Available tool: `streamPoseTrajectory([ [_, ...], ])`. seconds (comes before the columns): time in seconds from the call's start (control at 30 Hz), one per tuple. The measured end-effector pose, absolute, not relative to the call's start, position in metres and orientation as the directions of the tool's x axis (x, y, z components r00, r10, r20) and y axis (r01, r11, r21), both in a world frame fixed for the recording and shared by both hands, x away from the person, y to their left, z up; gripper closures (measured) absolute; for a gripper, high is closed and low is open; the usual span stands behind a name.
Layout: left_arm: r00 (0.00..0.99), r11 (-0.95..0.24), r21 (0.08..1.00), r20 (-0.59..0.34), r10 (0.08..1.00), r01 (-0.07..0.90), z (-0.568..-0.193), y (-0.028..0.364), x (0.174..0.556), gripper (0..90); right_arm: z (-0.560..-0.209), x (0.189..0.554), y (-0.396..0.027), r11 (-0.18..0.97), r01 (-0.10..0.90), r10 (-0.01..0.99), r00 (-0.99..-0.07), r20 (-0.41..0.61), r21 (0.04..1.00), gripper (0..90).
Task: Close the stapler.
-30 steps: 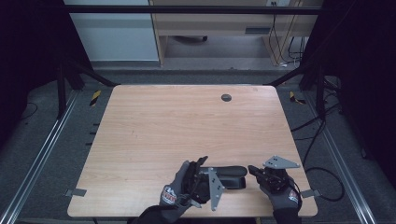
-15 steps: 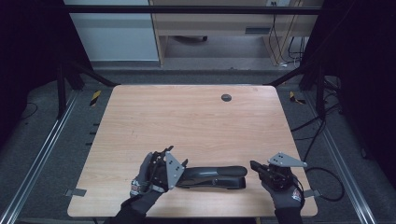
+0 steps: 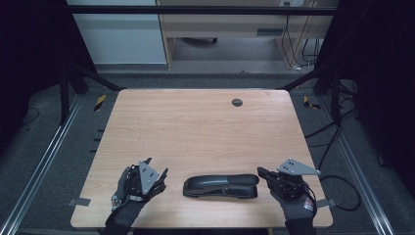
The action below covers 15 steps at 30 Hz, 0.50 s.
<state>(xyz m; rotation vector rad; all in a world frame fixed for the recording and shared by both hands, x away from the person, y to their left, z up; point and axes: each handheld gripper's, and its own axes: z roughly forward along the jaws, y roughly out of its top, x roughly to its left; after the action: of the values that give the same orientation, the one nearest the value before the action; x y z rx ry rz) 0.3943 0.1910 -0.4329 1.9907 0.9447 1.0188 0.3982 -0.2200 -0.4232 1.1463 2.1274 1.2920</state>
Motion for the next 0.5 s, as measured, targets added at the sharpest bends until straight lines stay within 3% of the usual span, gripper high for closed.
streamPoseTrajectory([
  [0.5, 0.391, -0.445, 0.828, 0.306, 0.868, 0.341, -0.446, 0.205, 0.399, 37.5, -0.432, 0.394, -0.206, 0.248, 0.452, 0.782, -0.615, 0.098, 0.857, 90.0],
])
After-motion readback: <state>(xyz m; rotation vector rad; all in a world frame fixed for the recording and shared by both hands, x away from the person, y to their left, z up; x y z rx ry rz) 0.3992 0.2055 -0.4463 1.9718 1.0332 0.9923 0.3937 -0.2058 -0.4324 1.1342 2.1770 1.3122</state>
